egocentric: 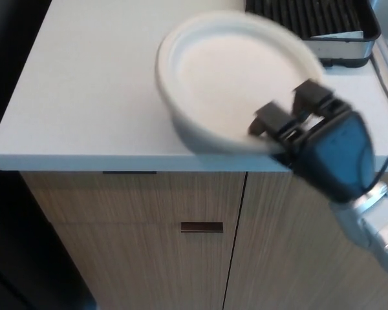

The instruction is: Pick up a plate using the right hand and walk towards the sink and put it inside

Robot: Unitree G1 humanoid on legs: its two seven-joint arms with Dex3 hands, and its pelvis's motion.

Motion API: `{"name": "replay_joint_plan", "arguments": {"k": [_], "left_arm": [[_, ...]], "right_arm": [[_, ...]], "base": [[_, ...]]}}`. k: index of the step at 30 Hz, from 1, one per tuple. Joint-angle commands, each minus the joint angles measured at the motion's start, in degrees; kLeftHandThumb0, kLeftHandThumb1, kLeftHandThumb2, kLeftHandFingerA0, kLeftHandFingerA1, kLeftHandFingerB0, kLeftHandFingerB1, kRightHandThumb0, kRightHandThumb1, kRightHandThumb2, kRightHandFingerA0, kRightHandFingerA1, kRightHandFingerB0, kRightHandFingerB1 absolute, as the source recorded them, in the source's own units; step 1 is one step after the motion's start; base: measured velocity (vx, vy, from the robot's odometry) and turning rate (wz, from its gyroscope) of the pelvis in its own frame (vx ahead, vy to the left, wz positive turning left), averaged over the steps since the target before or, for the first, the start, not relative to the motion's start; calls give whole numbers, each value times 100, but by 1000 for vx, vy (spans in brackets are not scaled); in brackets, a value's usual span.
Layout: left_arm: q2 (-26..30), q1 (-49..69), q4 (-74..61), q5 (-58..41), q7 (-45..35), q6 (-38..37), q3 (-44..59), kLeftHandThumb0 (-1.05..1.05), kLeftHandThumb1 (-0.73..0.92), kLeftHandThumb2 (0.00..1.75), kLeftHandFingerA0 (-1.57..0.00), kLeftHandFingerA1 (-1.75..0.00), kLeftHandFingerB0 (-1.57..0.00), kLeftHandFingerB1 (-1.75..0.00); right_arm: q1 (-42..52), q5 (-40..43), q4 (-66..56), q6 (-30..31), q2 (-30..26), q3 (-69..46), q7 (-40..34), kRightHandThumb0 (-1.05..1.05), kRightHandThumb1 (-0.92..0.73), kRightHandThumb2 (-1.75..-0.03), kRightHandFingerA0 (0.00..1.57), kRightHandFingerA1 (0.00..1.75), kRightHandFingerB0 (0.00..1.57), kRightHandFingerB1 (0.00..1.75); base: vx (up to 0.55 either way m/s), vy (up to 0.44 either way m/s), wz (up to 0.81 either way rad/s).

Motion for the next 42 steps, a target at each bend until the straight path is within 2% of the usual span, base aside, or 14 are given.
{"name": "replay_joint_plan", "arguments": {"k": [1,3,5,7,8,22,24,25,29,30,31,34,41,42], "left_arm": [[131,28,60,86,6,-543,-9,1,60,155,-96,-166,-81,-139],[149,-78,199,20,25,-441,54,0,73,134,-119,-123,-97,-108],[164,-108,231,10,31,-367,71,0,74,134,-119,-123,-97,-108],[169,-108,244,54,104,-373,54,0,76,135,-120,-124,-95,-107],[171,-116,256,38,81,-378,64,1,74,134,-119,-124,-96,-108],[285,-288,249,60,96,-377,110,1,72,134,-122,-125,-105,-113],[294,-328,229,35,77,-343,120,2,71,133,-121,-124,-100,-110],[298,-337,230,34,69,-356,118,7,61,154,-95,-159,-80,-135],[305,-363,210,35,73,-387,112,6,57,158,-97,-160,-85,-137],[310,-376,177,2,62,-341,136,7,75,138,-125,-129,-102,-114],[318,-395,178,-48,19,-330,177,10,56,163,-98,-163,-80,-134],[334,-384,152,-59,-12,-355,217,5,76,138,-127,-130,-104,-114],[360,-373,166,6,66,-311,192,2,72,134,-122,-125,-101,-111],[334,-374,195,-53,21,-341,236,2,72,134,-123,-125,-104,-113]], "right_arm": [[-190,669,-389,-665,-221,-433,-350,-16,-43,-137,94,175,73,175],[-284,663,-734,-676,-378,-673,-432,-23,-49,-120,124,144,103,133],[-264,699,-876,-740,-395,-758,-401,-14,-43,-133,94,175,76,172],[-249,642,-1093,-719,-443,-849,-410,-20,-45,-121,125,144,106,134],[-230,687,-1189,-733,-436,-891,-324,-15,-42,-132,95,175,79,173],[-22,738,-1767,-1352,-807,-860,102,-10,-41,-129,93,175,67,175],[189,867,-1985,-1490,-942,-860,410,-11,-43,-125,93,175,68,175],[274,951,-2072,-1556,-991,-856,561,-10,-41,-127,94,175,71,173],[444,1110,-2219,-1766,-1066,-872,813,-8,-39,-129,94,175,73,171],[629,1245,-2369,-1855,-1115,-851,1023,-10,-39,-129,91,175,73,172],[760,1339,-2463,-1939,-1143,-835,1162,-11,-40,-127,93,175,74,175],[921,1389,-2571,-2044,-1154,-842,1325,-9,-37,-129,94,175,76,175],[1234,1472,-2811,-2119,-1102,-1009,1620,-8,-39,-132,96,175,75,175],[1216,1402,-2821,-2124,-1079,-1037,1571,-12,-42,-122,127,146,109,136]], "base": [[0,0,0],[0,0,0],[0,0,0],[0,0,0],[0,0,0],[0,0,0],[0,0,0],[0,0,0],[0,0,0],[0,0,0],[0,0,0],[0,0,0],[0,0,0],[0,0,0]]}}
